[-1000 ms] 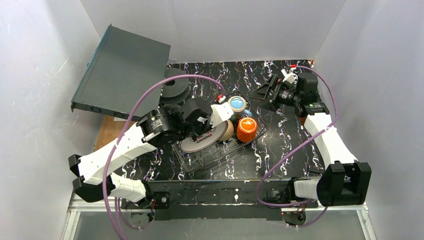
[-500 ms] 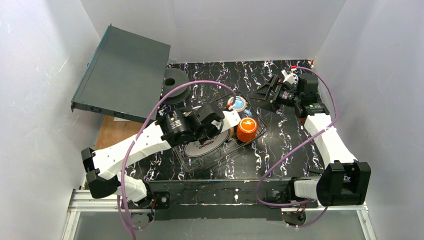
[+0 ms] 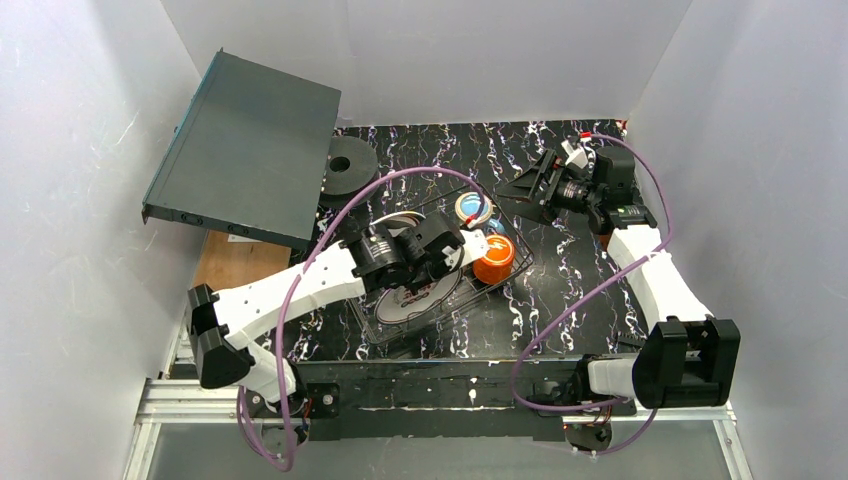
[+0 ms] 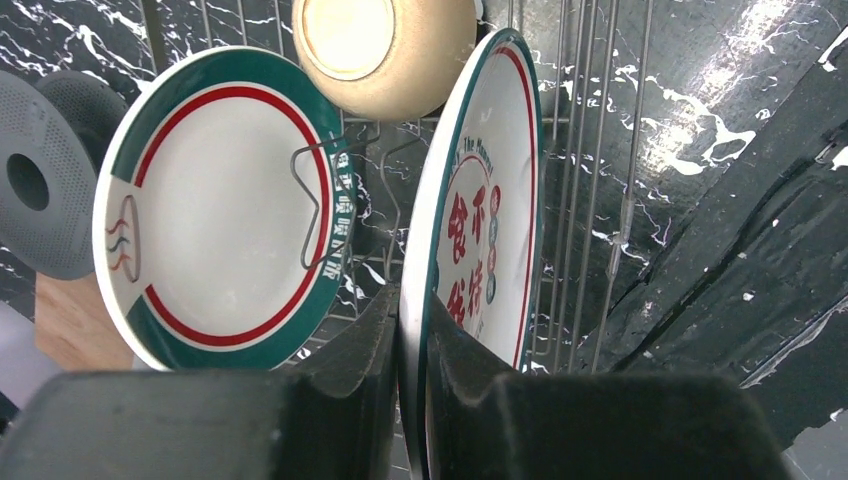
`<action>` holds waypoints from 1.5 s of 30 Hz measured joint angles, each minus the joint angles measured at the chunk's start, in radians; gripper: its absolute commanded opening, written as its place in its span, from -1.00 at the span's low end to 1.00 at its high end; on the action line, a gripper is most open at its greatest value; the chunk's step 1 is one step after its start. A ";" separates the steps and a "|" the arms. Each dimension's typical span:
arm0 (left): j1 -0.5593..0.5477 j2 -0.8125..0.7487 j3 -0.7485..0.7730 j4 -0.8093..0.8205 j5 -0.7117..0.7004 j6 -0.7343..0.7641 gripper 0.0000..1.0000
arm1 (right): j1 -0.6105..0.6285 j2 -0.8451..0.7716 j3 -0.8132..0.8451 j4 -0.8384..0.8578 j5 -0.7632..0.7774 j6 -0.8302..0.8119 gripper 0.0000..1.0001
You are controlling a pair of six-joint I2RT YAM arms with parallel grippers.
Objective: Load the mixed dishes into the dish rack
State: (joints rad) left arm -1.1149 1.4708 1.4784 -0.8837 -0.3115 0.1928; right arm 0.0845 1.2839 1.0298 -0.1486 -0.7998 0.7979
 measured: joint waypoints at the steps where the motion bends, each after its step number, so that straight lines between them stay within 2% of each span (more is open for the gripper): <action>1: 0.000 0.007 -0.001 0.001 -0.001 -0.004 -0.69 | 0.000 0.002 0.000 0.000 0.000 0.002 0.96; 4: 0.000 0.027 -0.009 0.009 0.000 -0.020 -0.52 | 0.000 0.005 0.000 0.002 -0.004 0.004 0.96; 6: 0.000 0.037 -0.014 0.013 -0.002 -0.028 -0.25 | 0.000 0.006 -0.001 0.002 -0.006 0.006 0.96; 8: 0.000 0.043 -0.016 0.014 -0.006 -0.038 -0.07 | 0.000 0.006 -0.006 0.009 -0.009 0.007 0.96; 18: 0.000 0.008 0.003 0.008 -0.026 -0.085 0.53 | 0.000 0.005 -0.013 0.012 -0.003 0.002 0.96; 20: 0.000 -0.027 0.019 0.012 -0.021 -0.101 0.90 | 0.000 0.002 -0.012 -0.005 0.010 -0.010 0.96; 21: 0.000 -0.048 0.029 0.013 -0.021 -0.108 0.95 | 0.000 -0.002 -0.012 -0.018 0.018 -0.016 0.96; 27: 0.000 -0.220 0.093 0.058 -0.035 -0.173 0.96 | 0.010 -0.057 0.043 -0.179 0.115 -0.090 0.96; 32: 0.000 -0.393 0.093 0.159 -0.092 -0.221 0.96 | 0.018 -0.160 0.143 -0.328 0.248 -0.180 0.97; 38: 0.000 -0.599 0.065 0.296 -0.191 -0.229 0.96 | 0.018 -0.352 0.230 -0.472 0.472 -0.286 0.97; 45: 0.000 -0.817 -0.034 0.450 -0.285 -0.188 0.96 | 0.019 -0.653 0.232 -0.499 0.728 -0.356 0.97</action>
State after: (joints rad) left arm -1.1149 0.6537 1.4445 -0.4339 -0.5964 0.0044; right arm 0.1032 0.6308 1.2621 -0.6476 -0.0715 0.4419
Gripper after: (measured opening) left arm 0.980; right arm 0.982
